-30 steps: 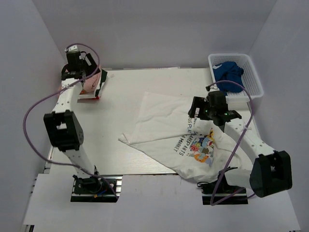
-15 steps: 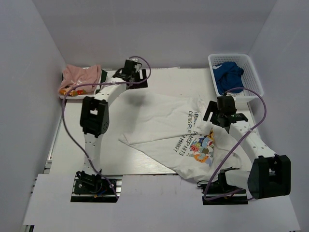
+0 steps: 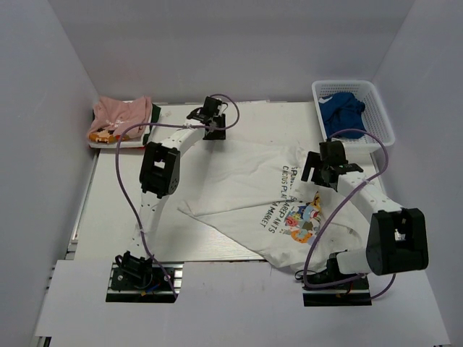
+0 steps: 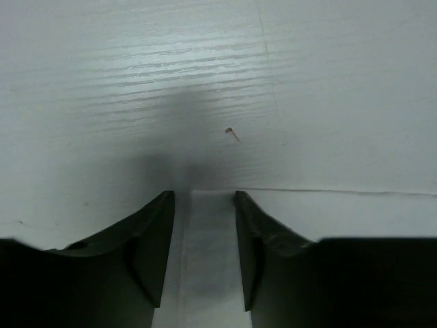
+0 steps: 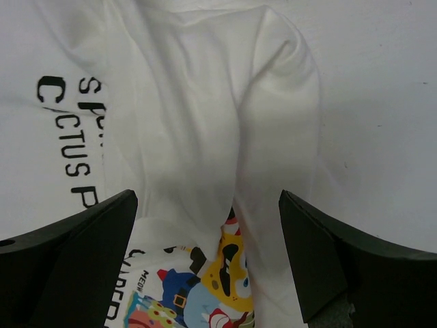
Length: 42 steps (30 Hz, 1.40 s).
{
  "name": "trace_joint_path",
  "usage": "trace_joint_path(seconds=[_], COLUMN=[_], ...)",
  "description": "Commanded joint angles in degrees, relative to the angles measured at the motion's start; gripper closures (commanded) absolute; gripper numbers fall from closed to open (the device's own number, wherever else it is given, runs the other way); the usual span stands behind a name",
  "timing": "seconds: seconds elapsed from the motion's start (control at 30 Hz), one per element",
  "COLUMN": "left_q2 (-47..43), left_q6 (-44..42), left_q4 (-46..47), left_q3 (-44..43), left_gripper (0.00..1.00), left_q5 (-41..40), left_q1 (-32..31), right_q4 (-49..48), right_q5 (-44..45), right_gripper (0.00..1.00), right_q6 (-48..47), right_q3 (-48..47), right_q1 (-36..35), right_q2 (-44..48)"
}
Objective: Fold and stack the t-shirts
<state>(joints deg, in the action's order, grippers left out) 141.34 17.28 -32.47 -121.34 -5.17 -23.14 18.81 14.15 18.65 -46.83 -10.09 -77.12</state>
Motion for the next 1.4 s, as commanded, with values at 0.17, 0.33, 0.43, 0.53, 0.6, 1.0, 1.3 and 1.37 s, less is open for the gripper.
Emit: trace_joint_path(seconds=[0.17, 0.33, 0.43, 0.53, 0.6, 1.0, 1.3, 1.37], left_q2=[-3.5, -15.5, -26.1, -31.8, -34.4, -33.9, -32.7, -32.7], left_q6=[-1.4, 1.1, 3.2, 3.2, 4.7, 6.4, 7.5, 7.5], left_q4=[3.9, 9.1, 15.8, 18.6, 16.5, 13.9, 13.4, 13.4], left_q3=[9.3, 19.5, 32.0, 42.3, 42.9, 46.5, 46.5, 46.5], left_gripper=[1.00, 1.00, 1.00, 1.00, 1.00, 1.00, 1.00, 1.00], left_q5=[-4.2, -17.7, -22.1, -26.5, -28.9, -33.2, -33.2, -33.2], left_q1=[-1.1, -1.1, 0.2, 0.2, 0.2, 1.3, 1.8, 1.8], right_q4=[-1.2, 0.3, 0.3, -0.4, -1.1, -14.0, -15.2, -17.0], right_q5=[-1.1, -4.8, -7.4, -9.7, -11.8, -24.0, -26.3, -26.1], right_gripper=[0.10, 0.10, 0.15, 0.15, 0.15, 0.14, 0.29, 0.47], right_q6=[-0.8, -2.1, -2.0, -2.7, -2.9, 4.7, 6.7, 6.4], right_q3=[-3.0, -3.4, -2.1, 0.3, 0.7, -9.1, -14.9, -15.9], right_q1=[0.5, 0.3, 0.3, 0.4, 0.3, -0.5, -2.5, -3.0], right_q2=[-2.8, -3.6, -3.5, -3.0, -2.4, -12.6, -24.4, -25.4])
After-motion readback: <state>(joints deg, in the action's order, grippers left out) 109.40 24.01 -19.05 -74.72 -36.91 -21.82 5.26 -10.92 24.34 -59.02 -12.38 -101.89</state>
